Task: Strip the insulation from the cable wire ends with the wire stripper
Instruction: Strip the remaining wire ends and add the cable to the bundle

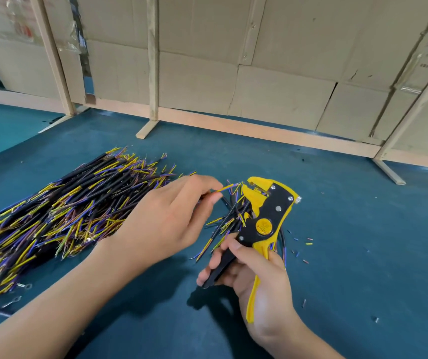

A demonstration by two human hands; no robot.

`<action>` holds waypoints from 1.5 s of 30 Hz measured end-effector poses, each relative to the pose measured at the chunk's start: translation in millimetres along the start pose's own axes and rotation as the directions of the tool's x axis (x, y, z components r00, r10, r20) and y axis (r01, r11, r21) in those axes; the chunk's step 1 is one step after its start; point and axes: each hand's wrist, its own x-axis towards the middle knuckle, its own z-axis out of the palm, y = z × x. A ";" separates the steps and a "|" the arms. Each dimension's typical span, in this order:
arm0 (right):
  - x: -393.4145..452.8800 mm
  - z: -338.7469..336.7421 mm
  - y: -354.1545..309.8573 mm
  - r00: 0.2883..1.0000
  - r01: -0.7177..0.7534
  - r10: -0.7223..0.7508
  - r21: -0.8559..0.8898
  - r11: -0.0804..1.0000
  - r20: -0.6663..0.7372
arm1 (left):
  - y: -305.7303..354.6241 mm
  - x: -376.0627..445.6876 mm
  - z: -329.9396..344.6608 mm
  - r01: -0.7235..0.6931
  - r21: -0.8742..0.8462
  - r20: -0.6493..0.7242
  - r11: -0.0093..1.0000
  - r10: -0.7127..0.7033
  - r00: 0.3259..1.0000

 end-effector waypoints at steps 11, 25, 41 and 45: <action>8.2 -13.5 -20.6 0.987 0.164 -0.163 0.048 0.985 -0.013 | -3.9 -9.3 -7.5 0.252 -0.463 0.346 0.850 -0.088 0.934; 9.0 -19.1 -25.9 0.989 0.146 -0.147 0.049 0.988 0.010 | -7.5 -12.8 -1.6 0.237 -0.257 0.397 0.937 -0.121 0.910; 5.3 -13.6 -25.5 0.998 0.030 -0.031 0.013 0.999 0.063 | -12.8 5.4 6.8 0.485 -0.758 0.649 -0.436 -0.582 0.491; 5.8 -14.1 -25.3 0.995 0.007 -0.007 -0.002 1.000 0.096 | -15.5 6.3 4.3 0.389 -0.738 0.675 -0.552 -0.609 0.416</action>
